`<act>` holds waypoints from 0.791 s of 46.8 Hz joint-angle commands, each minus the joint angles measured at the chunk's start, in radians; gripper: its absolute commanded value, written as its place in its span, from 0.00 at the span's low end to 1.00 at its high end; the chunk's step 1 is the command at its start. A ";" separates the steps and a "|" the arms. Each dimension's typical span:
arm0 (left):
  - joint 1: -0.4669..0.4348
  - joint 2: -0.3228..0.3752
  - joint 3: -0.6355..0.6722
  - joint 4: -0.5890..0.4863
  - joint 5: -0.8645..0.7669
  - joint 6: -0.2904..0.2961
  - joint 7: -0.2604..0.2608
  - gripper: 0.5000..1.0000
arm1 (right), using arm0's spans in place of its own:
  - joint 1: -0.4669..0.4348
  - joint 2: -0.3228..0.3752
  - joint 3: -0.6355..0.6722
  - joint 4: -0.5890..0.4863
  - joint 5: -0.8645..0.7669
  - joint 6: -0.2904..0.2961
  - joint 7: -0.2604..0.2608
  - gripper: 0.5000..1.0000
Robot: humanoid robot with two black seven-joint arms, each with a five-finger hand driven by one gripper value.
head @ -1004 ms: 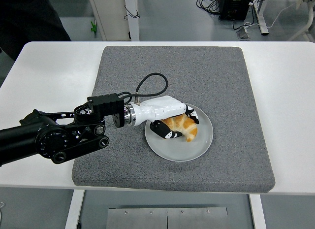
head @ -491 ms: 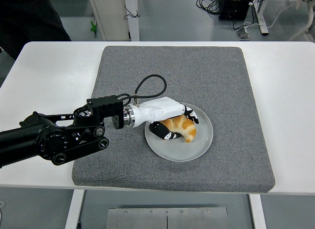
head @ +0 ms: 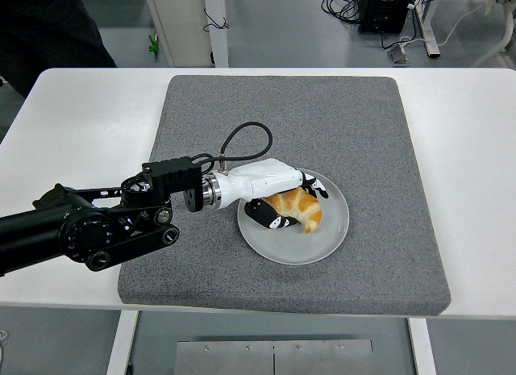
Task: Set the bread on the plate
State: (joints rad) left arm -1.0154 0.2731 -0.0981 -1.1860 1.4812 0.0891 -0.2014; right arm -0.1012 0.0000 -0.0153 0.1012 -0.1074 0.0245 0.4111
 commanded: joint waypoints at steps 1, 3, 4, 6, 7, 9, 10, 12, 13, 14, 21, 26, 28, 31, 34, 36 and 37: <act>0.000 0.000 0.000 0.000 -0.007 0.000 0.000 0.72 | 0.000 0.000 0.000 0.000 0.000 0.000 0.000 1.00; 0.000 -0.002 0.000 0.000 -0.009 0.000 -0.001 0.76 | 0.000 0.000 0.000 0.000 0.000 0.000 0.000 1.00; 0.000 0.000 0.000 0.000 -0.009 -0.002 -0.001 0.78 | 0.000 0.000 0.000 0.000 0.000 0.000 0.000 1.00; 0.000 -0.002 -0.002 0.000 -0.010 -0.002 -0.001 0.85 | 0.000 0.000 0.000 0.000 0.000 0.000 0.000 1.00; 0.000 -0.002 -0.002 0.000 -0.010 -0.002 -0.001 0.87 | 0.000 0.000 0.000 0.000 0.000 0.000 0.000 1.00; -0.002 0.000 -0.002 0.000 -0.010 -0.002 -0.001 0.90 | 0.000 0.000 0.000 0.000 0.000 0.000 0.000 1.00; -0.002 -0.002 -0.002 0.000 -0.012 -0.002 -0.001 0.91 | 0.000 0.000 0.000 0.000 0.000 0.000 0.000 1.00; -0.002 -0.002 -0.002 0.000 -0.015 -0.003 -0.001 0.92 | 0.000 0.000 0.000 0.000 0.000 0.000 0.000 1.00; -0.002 -0.002 -0.002 0.000 -0.019 -0.003 -0.001 0.93 | 0.000 0.000 0.000 0.000 0.000 0.000 0.000 1.00; -0.003 -0.002 -0.002 0.000 -0.027 -0.005 -0.001 0.93 | 0.000 0.000 0.000 0.000 0.000 0.000 0.000 1.00; -0.011 0.001 -0.002 -0.001 -0.087 -0.014 0.000 0.94 | 0.000 0.000 0.000 0.000 0.000 0.000 0.000 1.00; -0.015 0.012 -0.012 -0.012 -0.111 -0.037 0.000 0.94 | 0.000 0.000 0.000 0.000 0.000 0.000 0.000 1.00; -0.015 0.015 -0.017 -0.015 -0.140 -0.048 0.000 0.94 | 0.000 0.000 0.000 0.000 0.000 0.000 0.000 1.00; -0.017 0.017 -0.028 -0.015 -0.202 -0.074 0.000 0.94 | 0.000 0.000 0.000 0.000 0.000 0.000 0.000 1.00; -0.017 0.020 -0.049 -0.015 -0.263 -0.103 0.000 0.94 | 0.000 0.000 0.000 0.000 0.000 0.000 0.000 1.00; -0.017 0.023 -0.067 -0.015 -0.300 -0.121 0.000 0.94 | 0.000 0.000 0.000 0.000 0.000 0.000 0.000 1.00; -0.015 0.025 -0.078 -0.015 -0.315 -0.127 0.000 0.94 | 0.000 0.000 0.000 0.000 0.000 0.000 0.000 1.00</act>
State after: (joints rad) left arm -1.0326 0.2928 -0.1488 -1.2014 1.2168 -0.0150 -0.2003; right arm -0.1012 0.0000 -0.0153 0.1012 -0.1074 0.0245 0.4113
